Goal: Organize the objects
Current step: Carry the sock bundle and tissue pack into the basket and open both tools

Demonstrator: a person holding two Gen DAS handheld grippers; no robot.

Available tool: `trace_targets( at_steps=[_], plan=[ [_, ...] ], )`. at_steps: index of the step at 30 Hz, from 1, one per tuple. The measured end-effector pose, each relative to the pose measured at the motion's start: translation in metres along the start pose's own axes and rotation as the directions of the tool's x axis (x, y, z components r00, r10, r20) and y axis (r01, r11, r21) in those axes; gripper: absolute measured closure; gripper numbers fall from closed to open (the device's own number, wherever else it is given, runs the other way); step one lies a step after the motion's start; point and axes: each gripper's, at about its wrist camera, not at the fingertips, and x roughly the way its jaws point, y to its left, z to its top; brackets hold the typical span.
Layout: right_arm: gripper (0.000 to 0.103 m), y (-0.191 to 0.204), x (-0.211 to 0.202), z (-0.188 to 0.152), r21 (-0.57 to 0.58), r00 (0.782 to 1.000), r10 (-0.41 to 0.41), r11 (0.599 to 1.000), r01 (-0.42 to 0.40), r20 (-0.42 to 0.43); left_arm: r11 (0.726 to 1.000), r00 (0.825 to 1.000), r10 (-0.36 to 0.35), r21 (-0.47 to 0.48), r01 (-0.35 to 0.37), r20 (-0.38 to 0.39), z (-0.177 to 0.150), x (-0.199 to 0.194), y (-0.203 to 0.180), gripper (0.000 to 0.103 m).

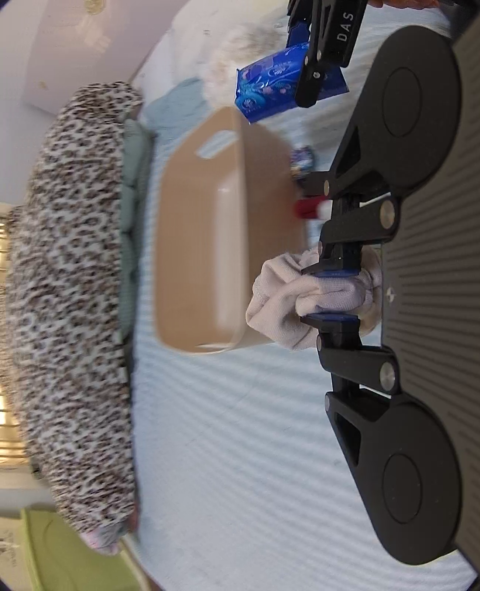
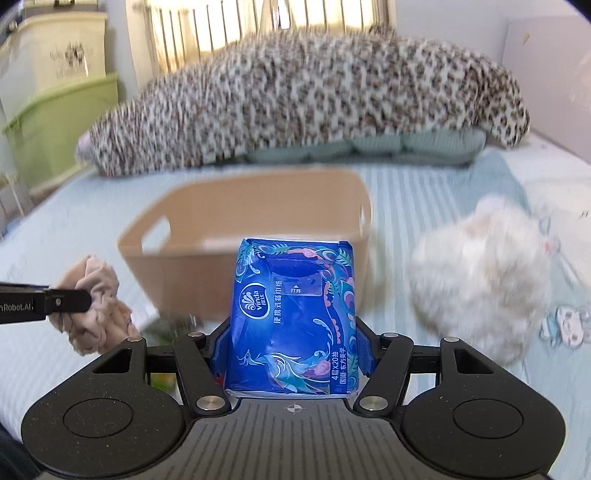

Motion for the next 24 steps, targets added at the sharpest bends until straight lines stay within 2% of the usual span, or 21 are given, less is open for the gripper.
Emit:
trace_targets(
  at_steps=[7,13,16,19,24],
  plan=[
    [0.043,-0.008,0.0,0.037,0.021,0.994,-0.009,1.0,0.006,0.11,1.0,0.99,0.013,-0.014,-0.012,0.143,0.05,-0.01,0.0,0.084],
    [0.043,-0.006,0.023,0.062,0.017,0.99,-0.01,1.0,0.008,0.142,1.0,0.982,0.013,-0.007,-0.012,0.188,0.08,0.024,-0.015,0.084],
    [0.043,-0.001,0.043,0.07,-0.011,0.989,-0.026,1.0,0.028,0.146,1.0,0.984,0.017,-0.01,-0.016,0.175,0.082,0.053,-0.024,0.084],
    [0.043,0.005,0.064,0.075,-0.032,0.99,-0.043,0.998,0.048,0.132,1.0,0.995,0.009,-0.007,-0.008,0.097,0.075,0.086,-0.029,0.084],
    [0.043,0.009,0.101,0.072,-0.044,0.99,-0.086,0.995,0.091,0.108,0.996,0.996,0.084,0.028,-0.085,0.041,0.062,0.124,-0.026,0.084]
  ],
)
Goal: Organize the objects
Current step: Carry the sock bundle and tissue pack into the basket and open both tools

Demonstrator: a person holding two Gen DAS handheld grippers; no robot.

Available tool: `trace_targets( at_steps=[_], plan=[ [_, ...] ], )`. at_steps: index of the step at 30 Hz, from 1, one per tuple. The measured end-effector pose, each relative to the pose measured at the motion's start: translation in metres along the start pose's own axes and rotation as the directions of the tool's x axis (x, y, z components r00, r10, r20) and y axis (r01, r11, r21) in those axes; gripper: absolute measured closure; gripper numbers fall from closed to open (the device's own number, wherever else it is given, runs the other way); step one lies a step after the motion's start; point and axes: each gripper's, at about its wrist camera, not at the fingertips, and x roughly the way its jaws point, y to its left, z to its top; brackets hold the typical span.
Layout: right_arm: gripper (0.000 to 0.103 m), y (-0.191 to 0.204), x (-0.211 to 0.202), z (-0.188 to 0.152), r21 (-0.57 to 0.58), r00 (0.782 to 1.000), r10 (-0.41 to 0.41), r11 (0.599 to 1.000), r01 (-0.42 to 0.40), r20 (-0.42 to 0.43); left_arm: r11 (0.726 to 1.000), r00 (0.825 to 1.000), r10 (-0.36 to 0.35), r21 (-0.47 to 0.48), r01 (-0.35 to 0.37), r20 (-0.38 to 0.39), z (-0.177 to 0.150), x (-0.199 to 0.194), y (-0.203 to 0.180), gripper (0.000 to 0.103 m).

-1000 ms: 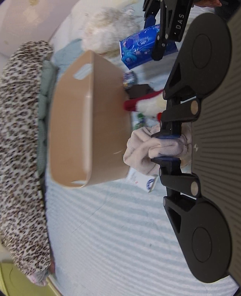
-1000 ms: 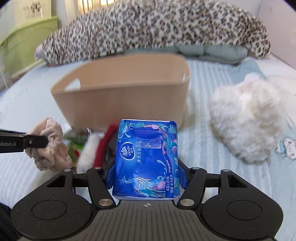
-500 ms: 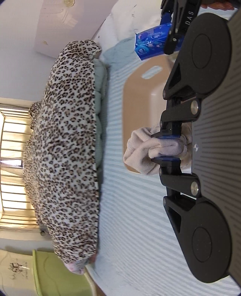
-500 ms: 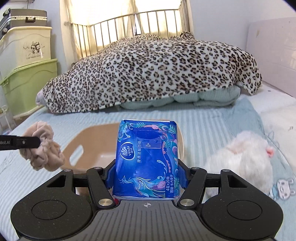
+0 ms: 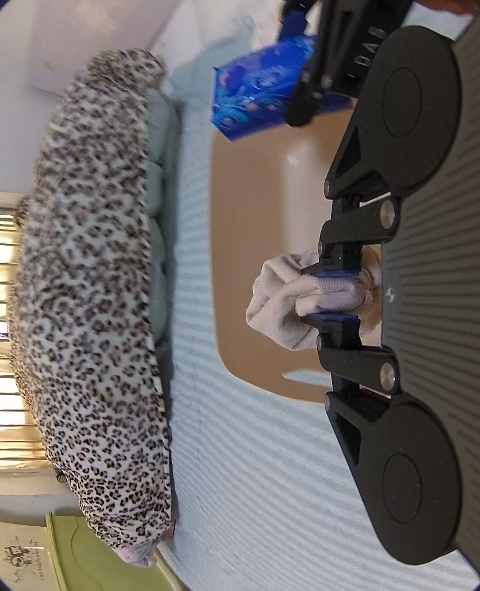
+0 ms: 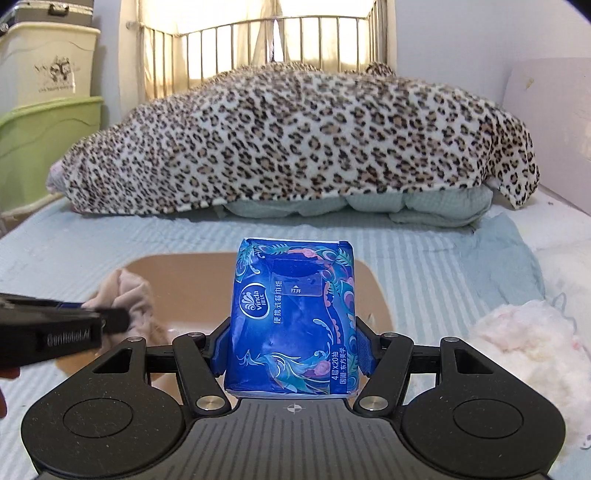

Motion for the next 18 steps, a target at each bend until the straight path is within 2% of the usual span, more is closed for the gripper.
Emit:
trace_targets(
  at_steps=[7,8,11,13,14,15,18],
  plan=[
    [0.042,0.017,0.027,-0.011,-0.074,0.998,-0.039,0.997,0.035,-0.051,1.0,0.998,0.019,0.017,-0.018,-0.054,-0.011,0.018,0.008,0.082],
    [0.037,0.018,0.027,-0.012,-0.073,0.998,-0.037,0.997,0.033,-0.057,1.0,0.998,0.015,0.022,-0.014,-0.055,-0.012,0.018,0.008,0.081],
    [0.03,0.019,0.02,-0.013,-0.086,0.998,-0.043,0.996,0.04,-0.039,0.999,0.999,0.007,0.038,-0.005,-0.045,-0.012,0.011,0.006,0.068],
    [0.022,0.019,0.011,-0.012,-0.101,0.999,-0.051,0.994,0.049,-0.017,0.998,0.999,0.015,0.061,-0.014,-0.029,-0.012,0.002,0.003,0.048],
    [0.02,0.018,0.006,-0.01,-0.1,0.999,-0.05,0.994,0.049,-0.006,0.997,1.0,0.027,0.069,-0.026,-0.015,-0.012,-0.003,0.001,0.034],
    [0.017,0.017,0.001,-0.009,-0.098,0.999,-0.047,0.994,0.047,0.0,0.996,0.999,0.041,0.074,-0.041,0.001,-0.011,-0.01,0.0,0.029],
    [0.011,0.015,-0.016,-0.003,-0.086,1.0,-0.028,0.996,0.028,0.002,0.995,1.0,0.029,0.093,-0.03,0.007,-0.004,-0.027,0.003,0.028]
  ],
)
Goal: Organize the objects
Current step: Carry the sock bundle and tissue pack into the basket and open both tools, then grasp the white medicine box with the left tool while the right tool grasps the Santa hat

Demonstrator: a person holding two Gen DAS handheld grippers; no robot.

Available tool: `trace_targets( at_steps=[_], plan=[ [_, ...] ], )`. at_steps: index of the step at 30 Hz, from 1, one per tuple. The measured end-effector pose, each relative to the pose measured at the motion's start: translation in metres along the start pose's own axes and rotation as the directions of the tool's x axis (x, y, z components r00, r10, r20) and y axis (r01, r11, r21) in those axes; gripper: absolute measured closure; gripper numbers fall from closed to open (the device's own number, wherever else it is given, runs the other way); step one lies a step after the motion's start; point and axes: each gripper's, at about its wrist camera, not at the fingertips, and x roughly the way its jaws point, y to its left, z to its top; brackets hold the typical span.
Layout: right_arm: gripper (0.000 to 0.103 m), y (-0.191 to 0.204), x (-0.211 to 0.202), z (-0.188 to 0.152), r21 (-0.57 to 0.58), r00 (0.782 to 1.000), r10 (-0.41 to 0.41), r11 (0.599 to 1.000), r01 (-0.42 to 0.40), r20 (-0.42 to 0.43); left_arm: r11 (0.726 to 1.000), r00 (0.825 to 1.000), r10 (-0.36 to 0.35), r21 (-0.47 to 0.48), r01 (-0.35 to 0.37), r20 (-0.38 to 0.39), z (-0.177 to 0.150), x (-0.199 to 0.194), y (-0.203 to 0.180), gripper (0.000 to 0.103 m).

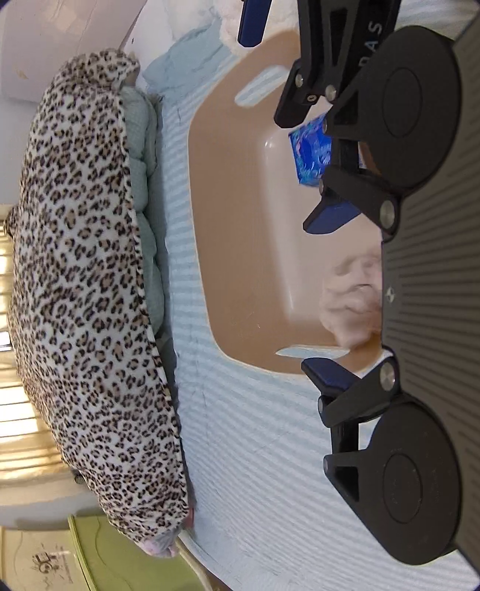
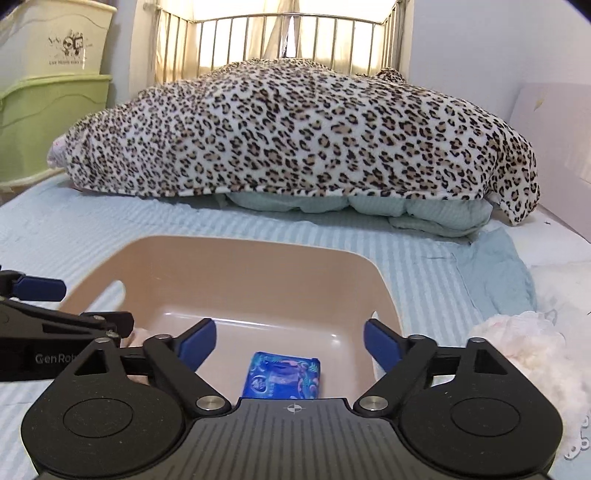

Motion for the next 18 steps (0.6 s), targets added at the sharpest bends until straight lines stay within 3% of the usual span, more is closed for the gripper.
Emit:
trace_targets(
  at_steps=[3,7,12,18],
  plan=[
    [0.003,0.0,-0.021,0.003,0.008,1.0,0.012,1.0,-0.012,0.018,0.999,1.0,0.016,0.043,-0.016,0.014,0.005,-0.018,0.011,0.026],
    [0.001,0.004,-0.045,-0.002,0.001,0.999,0.032,0.999,-0.032,0.025,0.997,0.997,0.055,0.048,-0.057,0.047,0.008,-0.037,0.03,0.019],
    [0.0,0.012,-0.066,-0.019,-0.01,0.999,0.052,0.999,-0.052,-0.002,0.999,0.998,0.05,0.02,-0.051,0.039,-0.002,-0.047,0.052,0.018],
    [0.0,0.024,-0.072,-0.042,-0.002,0.996,0.073,0.997,-0.073,-0.042,0.994,1.0,-0.009,0.106,0.006,0.029,-0.029,-0.049,0.06,0.017]
  ],
)
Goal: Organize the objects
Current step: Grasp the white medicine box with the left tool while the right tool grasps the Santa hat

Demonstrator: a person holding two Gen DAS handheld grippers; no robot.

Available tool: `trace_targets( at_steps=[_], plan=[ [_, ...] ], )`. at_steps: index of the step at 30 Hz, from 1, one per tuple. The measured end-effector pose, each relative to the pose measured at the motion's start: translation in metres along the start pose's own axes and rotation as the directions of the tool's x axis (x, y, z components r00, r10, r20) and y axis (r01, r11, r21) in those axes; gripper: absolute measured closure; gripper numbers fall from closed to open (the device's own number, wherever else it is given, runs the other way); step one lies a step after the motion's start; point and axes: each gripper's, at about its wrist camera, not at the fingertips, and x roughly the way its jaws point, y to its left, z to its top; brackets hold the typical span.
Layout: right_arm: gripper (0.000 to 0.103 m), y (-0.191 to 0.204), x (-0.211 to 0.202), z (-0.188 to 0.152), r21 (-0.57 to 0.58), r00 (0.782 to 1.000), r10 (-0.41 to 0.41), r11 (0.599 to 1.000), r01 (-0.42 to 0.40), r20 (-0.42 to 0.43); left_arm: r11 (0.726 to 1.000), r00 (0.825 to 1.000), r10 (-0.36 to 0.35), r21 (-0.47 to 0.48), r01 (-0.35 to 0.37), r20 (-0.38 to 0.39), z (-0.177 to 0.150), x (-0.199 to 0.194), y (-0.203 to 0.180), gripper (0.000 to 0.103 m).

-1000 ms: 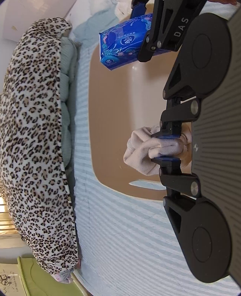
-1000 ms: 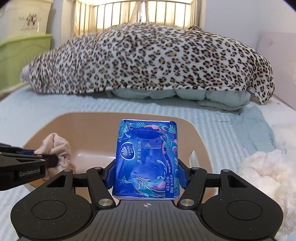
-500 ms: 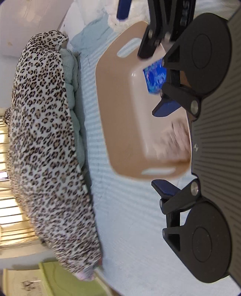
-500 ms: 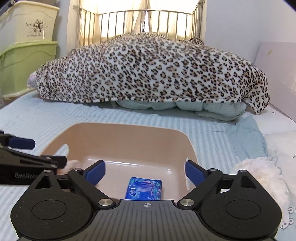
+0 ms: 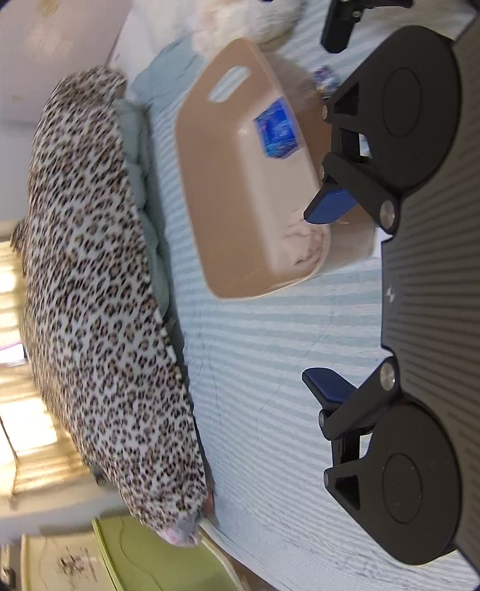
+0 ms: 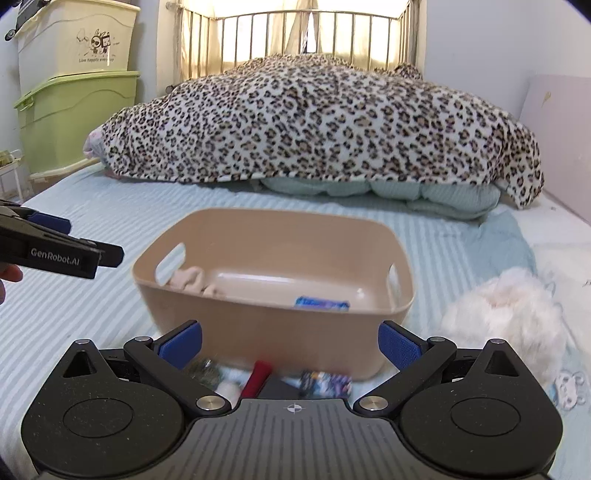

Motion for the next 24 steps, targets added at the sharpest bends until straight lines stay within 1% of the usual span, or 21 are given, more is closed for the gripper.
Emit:
trace_targets(
  at_steps=[3,7,11,15,20,22,24],
  plan=[
    [0.0,0.006,0.004,-0.012,0.008,0.999,0.018,1.0,-0.018,-0.035,0.999,0.999,-0.025,0.036,0.026,-0.024,-0.017,0.005,-0.002,0.017],
    [0.002,0.017,0.014,-0.026,0.012,0.995,0.051,0.999,-0.05,-0.088,0.997,0.996,-0.058,0.044,0.061,-0.071,-0.038,0.022,-0.003,0.017],
    [0.011,0.026,0.027,-0.04,-0.009,0.987,0.061,0.998,-0.063,-0.147,0.995,0.988,-0.091,0.034,0.096,-0.122,-0.055,0.043,-0.001,0.017],
    [0.021,0.027,0.041,-0.051,0.023,0.974,0.094,0.996,-0.091,-0.206,0.992,0.981,-0.111,0.042,0.119,-0.162,-0.067,0.059,-0.003,0.017],
    [0.027,0.029,0.051,-0.062,0.026,0.964,0.106,0.994,-0.102,-0.244,0.985,0.969,-0.142,0.065,0.158,-0.204,-0.077,0.071,-0.01,0.018],
    [0.03,0.031,0.056,-0.066,0.021,0.96,0.106,0.994,-0.104,-0.258,0.985,0.965,-0.146,0.058,0.162,-0.219,-0.08,0.075,-0.011,0.018],
    [0.036,0.03,0.06,-0.068,0.023,0.956,0.109,0.994,-0.107,-0.272,0.986,0.962,-0.149,0.046,0.163,-0.229,-0.081,0.08,-0.011,0.022]
  ],
)
